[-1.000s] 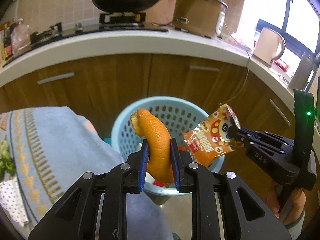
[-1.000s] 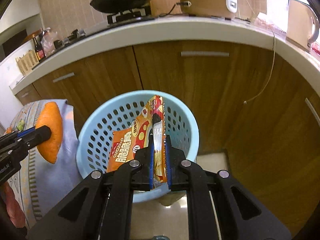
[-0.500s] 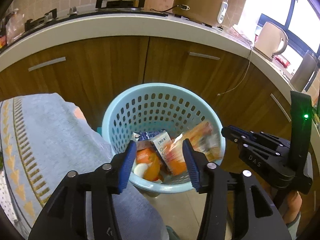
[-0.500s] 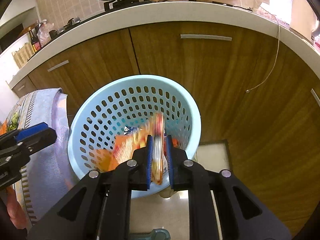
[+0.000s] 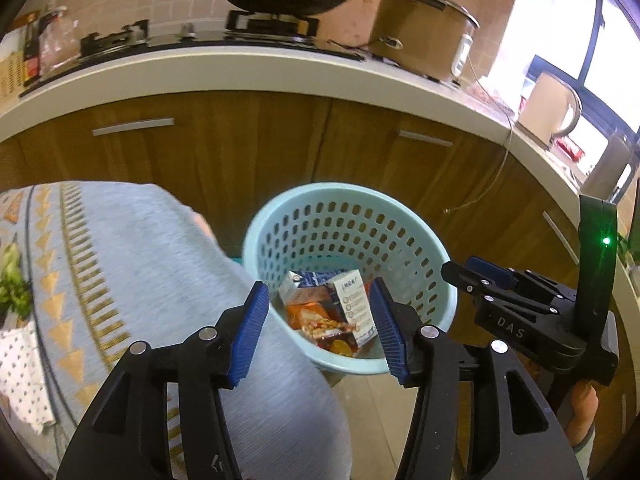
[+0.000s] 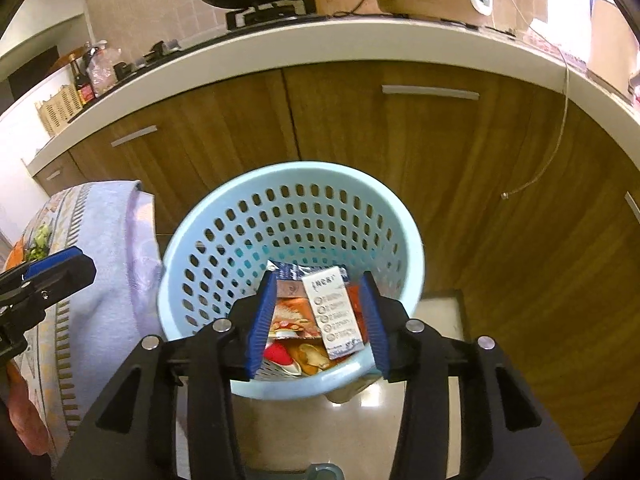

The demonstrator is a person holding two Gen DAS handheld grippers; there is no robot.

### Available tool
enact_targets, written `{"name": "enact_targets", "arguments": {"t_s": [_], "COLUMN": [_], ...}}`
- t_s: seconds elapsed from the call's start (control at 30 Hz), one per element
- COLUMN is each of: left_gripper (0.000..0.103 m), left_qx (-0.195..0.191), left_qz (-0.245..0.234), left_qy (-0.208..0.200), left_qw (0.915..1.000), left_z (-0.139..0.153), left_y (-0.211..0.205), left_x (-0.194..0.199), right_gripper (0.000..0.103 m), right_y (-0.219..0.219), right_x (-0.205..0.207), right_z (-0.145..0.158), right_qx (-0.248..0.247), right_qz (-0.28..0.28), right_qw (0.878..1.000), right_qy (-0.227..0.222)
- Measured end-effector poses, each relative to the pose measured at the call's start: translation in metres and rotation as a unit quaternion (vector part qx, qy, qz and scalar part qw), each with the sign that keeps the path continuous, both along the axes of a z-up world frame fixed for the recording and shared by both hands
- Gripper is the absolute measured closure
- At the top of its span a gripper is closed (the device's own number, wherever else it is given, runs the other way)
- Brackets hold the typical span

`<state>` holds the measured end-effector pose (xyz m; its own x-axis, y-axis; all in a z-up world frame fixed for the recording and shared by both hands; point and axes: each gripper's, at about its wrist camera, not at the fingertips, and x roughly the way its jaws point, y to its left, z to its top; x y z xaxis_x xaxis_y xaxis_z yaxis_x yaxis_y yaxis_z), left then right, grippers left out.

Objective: Collect trash
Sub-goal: 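Grasp the orange plastic wrapper with the left tool while the right tool grasps a bok choy leaf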

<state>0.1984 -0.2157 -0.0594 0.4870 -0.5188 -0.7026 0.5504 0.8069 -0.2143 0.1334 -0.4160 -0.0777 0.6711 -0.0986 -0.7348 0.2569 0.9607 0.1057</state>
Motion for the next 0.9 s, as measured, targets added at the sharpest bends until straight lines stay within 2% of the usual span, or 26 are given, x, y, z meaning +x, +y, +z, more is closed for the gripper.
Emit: {"name": "enact_targets", "arguments": {"t_s": [0.23,0.4,0.57,0.7,0.83,0.9], "left_gripper": [0.052,0.052,0.052,0.042,0.041,0.037], "left_qx": [-0.024,-0.034,-0.041,-0.046,-0.056,-0.058], "left_qz": [0.057,0.112,0.175,0.226,0.268,0.283], "left_qy": [-0.018,-0.035,-0.055,-0.071,-0.073,-0.069], "left_qw": [0.9979,0.9925,0.9822,0.9704,0.959,0.955], "left_z": [0.022,0.041,0.062,0.078,0.086,0.087], "left_y": [0.057,0.108,0.17,0.221,0.271,0.291], "left_x": [-0.009,-0.022,-0.044,-0.061,-0.07,-0.069], "right_gripper": [0.062,0.06,0.057,0.055,0.054,0.054], "right_y": [0.039,0.074,0.115,0.145,0.182,0.199], "right_x": [0.004,0.002,-0.004,-0.009,-0.009,-0.005], "right_z": [0.021,0.037,0.057,0.073,0.084,0.086], "right_qx": [-0.003,-0.002,-0.004,-0.003,-0.005,-0.004], "right_qz": [0.043,0.083,0.128,0.16,0.194,0.211], "right_qw": [0.999,0.996,0.99,0.984,0.977,0.974], "right_qy": [-0.025,-0.042,-0.064,-0.078,-0.084,-0.082]}}
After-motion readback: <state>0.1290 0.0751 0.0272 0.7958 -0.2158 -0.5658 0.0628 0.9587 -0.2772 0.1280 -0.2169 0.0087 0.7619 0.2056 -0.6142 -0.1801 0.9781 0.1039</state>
